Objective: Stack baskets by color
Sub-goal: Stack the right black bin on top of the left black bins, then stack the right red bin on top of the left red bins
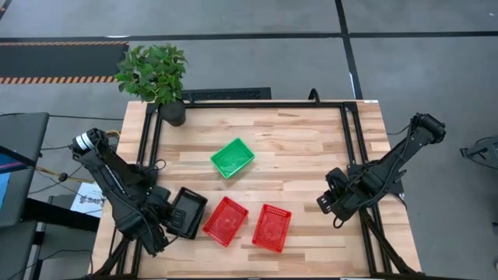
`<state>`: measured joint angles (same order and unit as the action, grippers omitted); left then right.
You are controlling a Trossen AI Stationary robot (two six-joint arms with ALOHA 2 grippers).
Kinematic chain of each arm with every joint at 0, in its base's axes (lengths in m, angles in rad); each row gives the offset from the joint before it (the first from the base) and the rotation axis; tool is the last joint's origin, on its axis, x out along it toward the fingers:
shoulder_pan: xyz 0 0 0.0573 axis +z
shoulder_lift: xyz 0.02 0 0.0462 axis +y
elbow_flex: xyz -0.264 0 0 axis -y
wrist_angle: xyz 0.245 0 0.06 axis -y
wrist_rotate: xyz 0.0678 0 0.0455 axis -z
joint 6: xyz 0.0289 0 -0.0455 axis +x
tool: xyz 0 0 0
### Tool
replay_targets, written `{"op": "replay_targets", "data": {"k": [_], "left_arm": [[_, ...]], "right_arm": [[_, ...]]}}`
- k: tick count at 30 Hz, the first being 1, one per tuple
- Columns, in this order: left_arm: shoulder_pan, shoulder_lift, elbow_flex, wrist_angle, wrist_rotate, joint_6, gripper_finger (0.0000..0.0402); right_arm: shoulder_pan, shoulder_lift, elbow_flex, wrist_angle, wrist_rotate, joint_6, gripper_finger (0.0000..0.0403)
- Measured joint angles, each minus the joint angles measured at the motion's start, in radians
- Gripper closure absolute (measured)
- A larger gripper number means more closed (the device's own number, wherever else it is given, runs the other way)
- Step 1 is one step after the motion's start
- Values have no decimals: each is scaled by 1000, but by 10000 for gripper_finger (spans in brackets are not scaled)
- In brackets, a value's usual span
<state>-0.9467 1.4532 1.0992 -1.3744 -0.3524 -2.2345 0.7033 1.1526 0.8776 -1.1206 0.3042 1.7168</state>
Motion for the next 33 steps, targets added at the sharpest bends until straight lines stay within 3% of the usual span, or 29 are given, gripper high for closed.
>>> {"op": "replay_targets", "data": {"k": [12, 26, 33], "left_arm": [[11, 0, -21, 121, -48, -1, 395], [54, -2, -21, 132, -121, 13, 299], [55, -90, -20, 145, -199, 13, 280]], "right_arm": [[0, 0, 0, 0, -3, -21, 233], [0, 0, 0, 0, -3, -27, 233], [0, 0, 0, 1, -6, -27, 233]]}}
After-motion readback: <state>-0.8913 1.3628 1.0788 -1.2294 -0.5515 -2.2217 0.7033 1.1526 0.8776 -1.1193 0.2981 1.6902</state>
